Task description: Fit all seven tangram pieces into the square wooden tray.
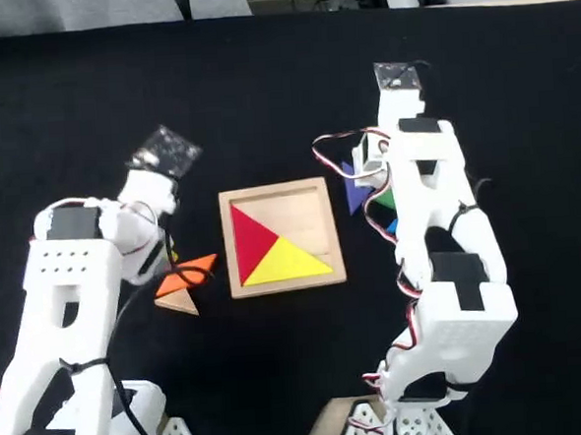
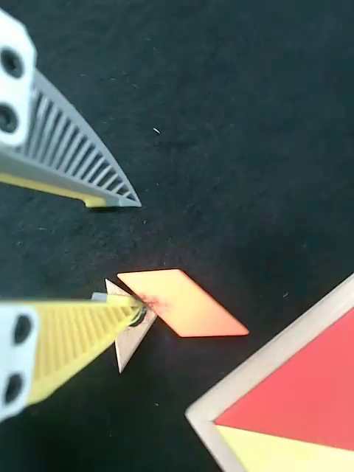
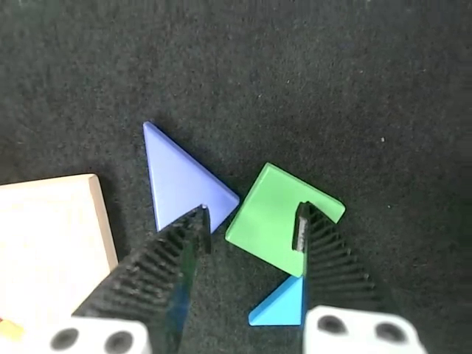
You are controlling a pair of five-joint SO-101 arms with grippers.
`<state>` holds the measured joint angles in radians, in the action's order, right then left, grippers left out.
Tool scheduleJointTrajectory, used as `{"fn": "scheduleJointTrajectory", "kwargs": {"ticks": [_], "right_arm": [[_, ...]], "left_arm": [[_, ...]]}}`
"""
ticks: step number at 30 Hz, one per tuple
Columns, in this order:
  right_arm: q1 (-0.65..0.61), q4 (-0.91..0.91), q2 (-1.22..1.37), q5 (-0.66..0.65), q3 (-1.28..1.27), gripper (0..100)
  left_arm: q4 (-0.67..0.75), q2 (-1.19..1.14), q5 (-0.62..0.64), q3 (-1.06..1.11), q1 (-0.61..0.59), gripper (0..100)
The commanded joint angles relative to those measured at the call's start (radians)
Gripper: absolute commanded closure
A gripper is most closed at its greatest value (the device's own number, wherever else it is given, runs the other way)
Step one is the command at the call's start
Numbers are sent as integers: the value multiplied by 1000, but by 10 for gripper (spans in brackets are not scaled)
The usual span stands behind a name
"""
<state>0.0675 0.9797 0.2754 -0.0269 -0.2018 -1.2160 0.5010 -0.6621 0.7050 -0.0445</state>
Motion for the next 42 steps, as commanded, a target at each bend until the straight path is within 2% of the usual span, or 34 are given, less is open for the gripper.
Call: {"fn": "scheduleJointTrajectory", "kwargs": {"ticks": [1,5,9,15,21,27,42], "right_arm": [[6,-15,-50,-8,10,812],[6,-15,-50,-8,10,812],[6,-15,-50,-8,10,812],[6,-15,-50,-8,8,812],[5,-37,-22,-8,7,812],[6,-34,-13,-8,16,812],[6,-35,-13,-8,16,812]], "left_arm": [[35,25,-141,18,22,800],[63,23,-328,62,21,800],[63,23,-436,70,47,800],[64,21,-468,73,85,798],[66,12,-502,70,64,653],[203,-147,-531,62,62,675],[189,-514,-537,-197,128,678]]}}
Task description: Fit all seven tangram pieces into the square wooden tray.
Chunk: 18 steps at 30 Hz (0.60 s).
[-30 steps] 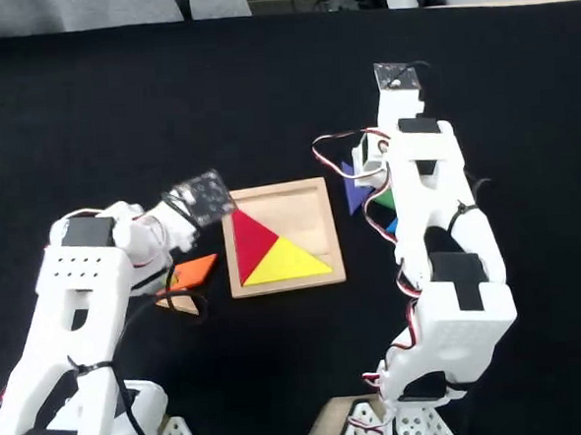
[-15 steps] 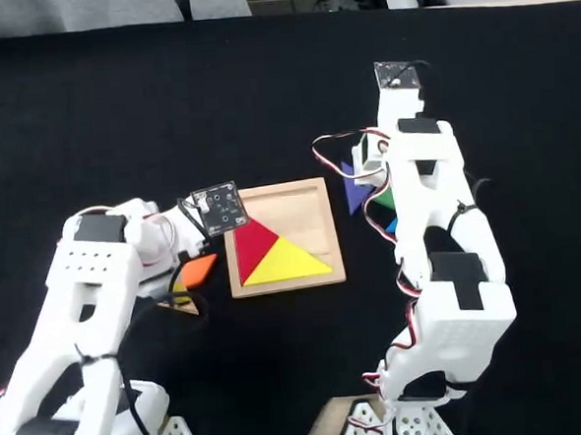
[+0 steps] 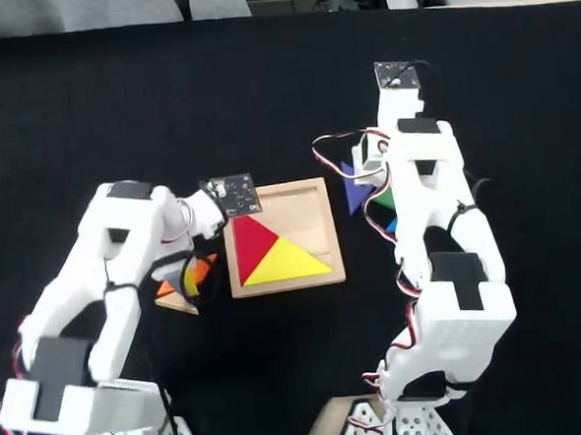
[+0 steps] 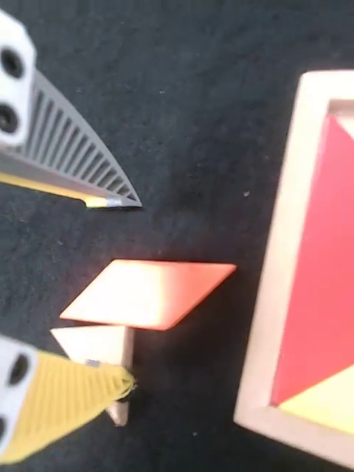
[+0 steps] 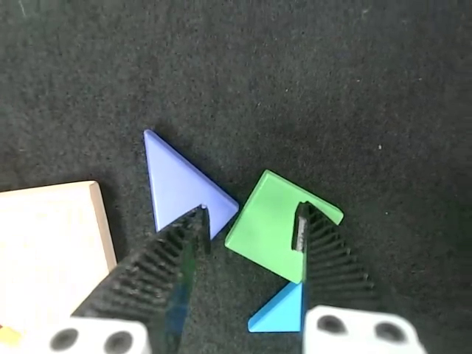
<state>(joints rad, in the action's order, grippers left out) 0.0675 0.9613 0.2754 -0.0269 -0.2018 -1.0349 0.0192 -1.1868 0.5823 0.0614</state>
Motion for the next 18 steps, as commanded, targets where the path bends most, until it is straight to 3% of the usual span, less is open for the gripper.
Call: {"fn": "scheduleJointTrajectory", "kwargs": {"ticks": [1,18], "right_arm": [[6,-17,-13,-8,16,812],[6,-18,-13,-8,16,812]], "left_arm": [[8,-55,-12,-82,27,678],[2,-133,-89,-108,-13,694]]}}
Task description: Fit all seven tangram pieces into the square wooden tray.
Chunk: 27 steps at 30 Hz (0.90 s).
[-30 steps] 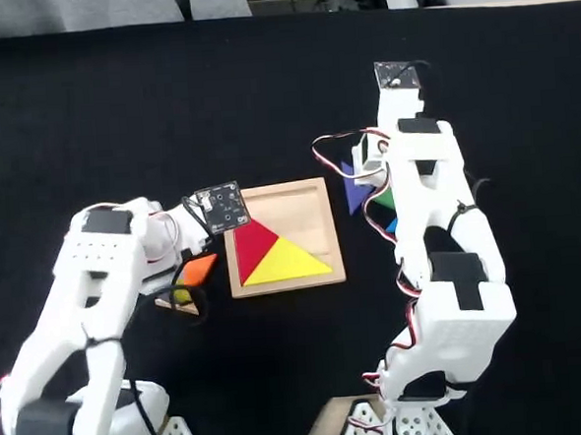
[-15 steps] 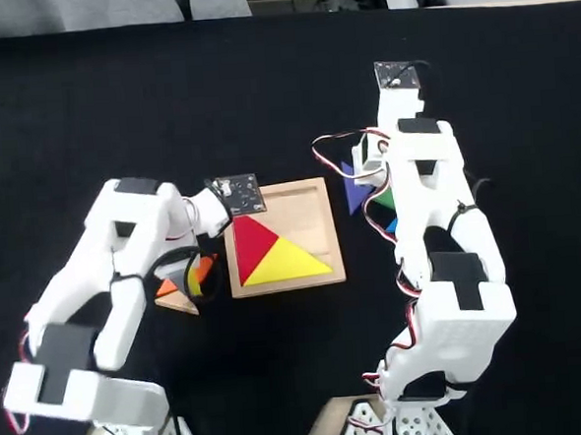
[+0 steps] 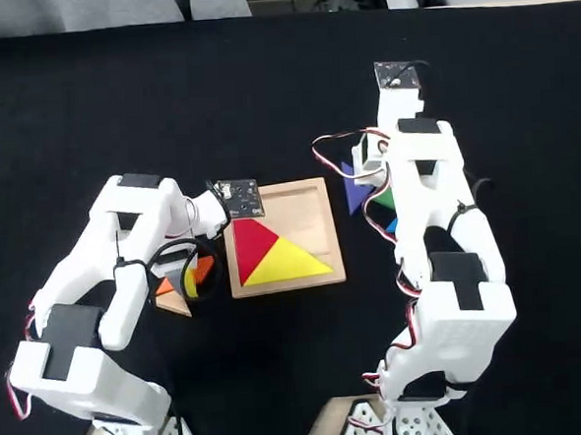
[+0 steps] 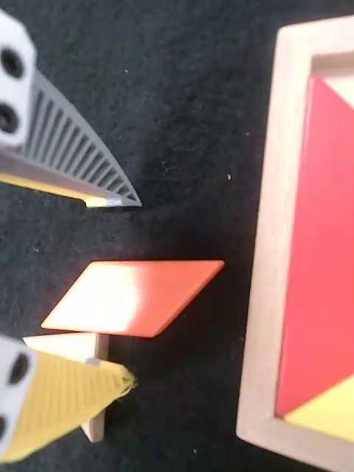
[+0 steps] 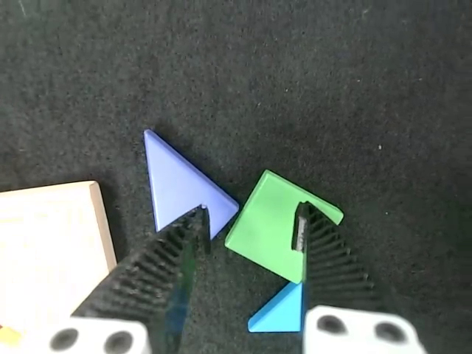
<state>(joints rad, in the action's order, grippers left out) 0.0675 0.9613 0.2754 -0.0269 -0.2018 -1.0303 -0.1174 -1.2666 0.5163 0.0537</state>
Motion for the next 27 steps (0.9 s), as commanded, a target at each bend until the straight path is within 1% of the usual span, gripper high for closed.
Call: {"fn": "scheduleJointTrajectory", "kwargs": {"ticks": [1,4,6,12,15,18,21,25,26,27], "right_arm": [[6,-18,-13,-8,16,812],[6,-18,-13,-8,16,812],[6,-18,-13,-8,16,812],[8,-18,-13,-8,16,812],[8,-18,-13,-8,16,812],[11,-18,-16,-8,16,812],[11,-18,-18,-8,16,812],[12,-18,-19,-8,16,812],[12,-18,-19,-8,16,812],[12,-18,-19,-8,16,812]], "left_arm": [[-3,3,-9,-42,-5,716],[-3,3,-9,-39,2,795],[3,3,-9,-19,7,827],[-5,14,9,-12,35,833],[-14,35,103,-48,41,834],[-74,95,215,-101,61,834],[-155,192,374,-145,107,834],[-226,348,623,-166,189,834],[-239,388,672,-165,206,834],[-245,427,692,-157,216,834]]}}
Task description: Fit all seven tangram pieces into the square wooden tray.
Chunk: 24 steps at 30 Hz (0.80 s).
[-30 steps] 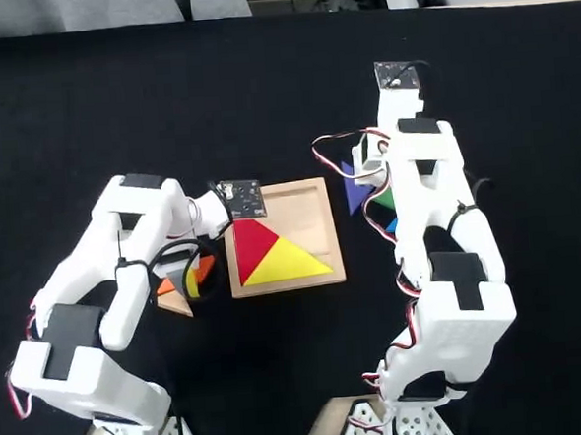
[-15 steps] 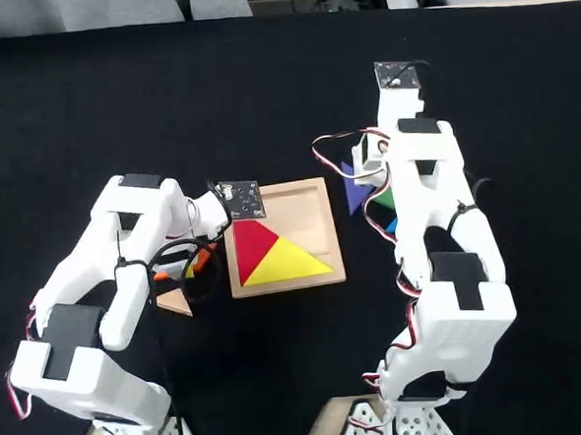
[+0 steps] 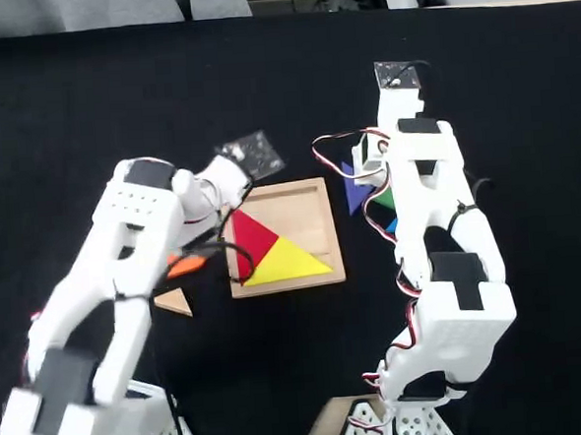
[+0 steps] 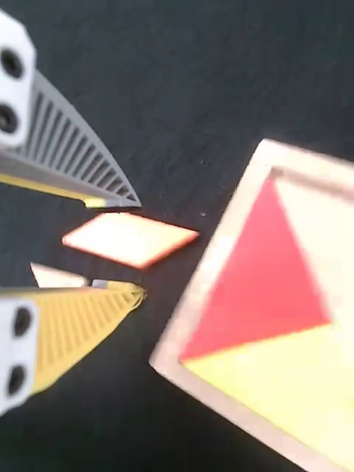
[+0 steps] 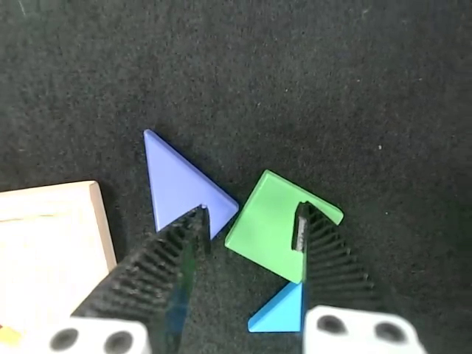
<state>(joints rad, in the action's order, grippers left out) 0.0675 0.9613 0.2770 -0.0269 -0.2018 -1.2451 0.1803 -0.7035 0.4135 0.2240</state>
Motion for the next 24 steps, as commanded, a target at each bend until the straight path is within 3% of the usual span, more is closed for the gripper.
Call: {"fn": "scheduleJointTrajectory", "kwargs": {"ticks": [1,7,11,15,24], "right_arm": [[12,-18,-21,-8,16,812],[12,-18,-21,-8,16,812],[11,-18,-19,-8,16,812],[9,-18,-15,-8,16,812],[11,-32,-15,-8,15,812]], "left_arm": [[-40,160,109,-48,47,832],[69,212,-325,90,-116,828],[150,107,-428,163,-180,744],[172,-55,-500,145,-163,650],[244,-365,-595,-21,-159,648]]}}
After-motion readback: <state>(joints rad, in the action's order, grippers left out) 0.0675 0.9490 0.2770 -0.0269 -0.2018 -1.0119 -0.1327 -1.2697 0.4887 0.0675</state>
